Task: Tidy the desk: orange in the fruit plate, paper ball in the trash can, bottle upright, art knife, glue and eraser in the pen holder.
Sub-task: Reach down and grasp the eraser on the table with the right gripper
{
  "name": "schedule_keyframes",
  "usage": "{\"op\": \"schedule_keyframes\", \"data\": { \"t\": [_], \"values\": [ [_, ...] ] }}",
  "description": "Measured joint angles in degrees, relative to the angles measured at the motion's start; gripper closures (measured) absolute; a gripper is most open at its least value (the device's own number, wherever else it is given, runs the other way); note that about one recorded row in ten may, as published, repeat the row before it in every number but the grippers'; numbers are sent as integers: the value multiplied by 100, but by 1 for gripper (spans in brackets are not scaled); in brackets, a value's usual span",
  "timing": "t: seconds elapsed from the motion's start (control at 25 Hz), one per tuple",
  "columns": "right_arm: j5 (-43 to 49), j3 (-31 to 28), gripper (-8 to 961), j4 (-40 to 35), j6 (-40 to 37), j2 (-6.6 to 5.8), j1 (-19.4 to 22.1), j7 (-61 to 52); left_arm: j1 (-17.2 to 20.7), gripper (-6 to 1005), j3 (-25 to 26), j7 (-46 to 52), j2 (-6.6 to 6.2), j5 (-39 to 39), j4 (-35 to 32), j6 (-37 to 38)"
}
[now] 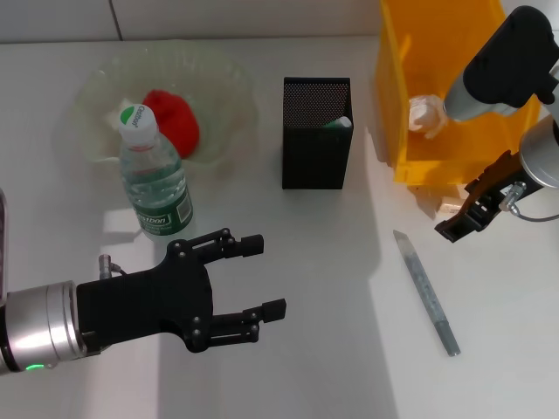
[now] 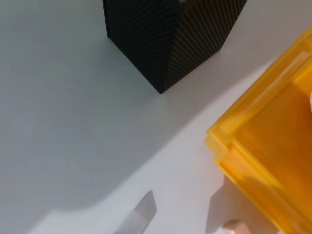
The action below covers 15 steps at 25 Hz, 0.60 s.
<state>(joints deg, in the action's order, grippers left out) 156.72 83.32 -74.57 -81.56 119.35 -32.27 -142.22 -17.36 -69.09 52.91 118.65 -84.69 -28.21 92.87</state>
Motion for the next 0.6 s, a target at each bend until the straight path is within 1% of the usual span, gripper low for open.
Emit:
{"op": "schedule_keyframes", "data": {
  "t": [0.16,0.6],
  "values": [
    [96,142,196,126,87,7,-11,-18,8,199,-2,3,0,9,0,2],
    [90,151,225,165,122,10,-42,-46,-5,199,1,1,0,12,0,4]
  ]
}}
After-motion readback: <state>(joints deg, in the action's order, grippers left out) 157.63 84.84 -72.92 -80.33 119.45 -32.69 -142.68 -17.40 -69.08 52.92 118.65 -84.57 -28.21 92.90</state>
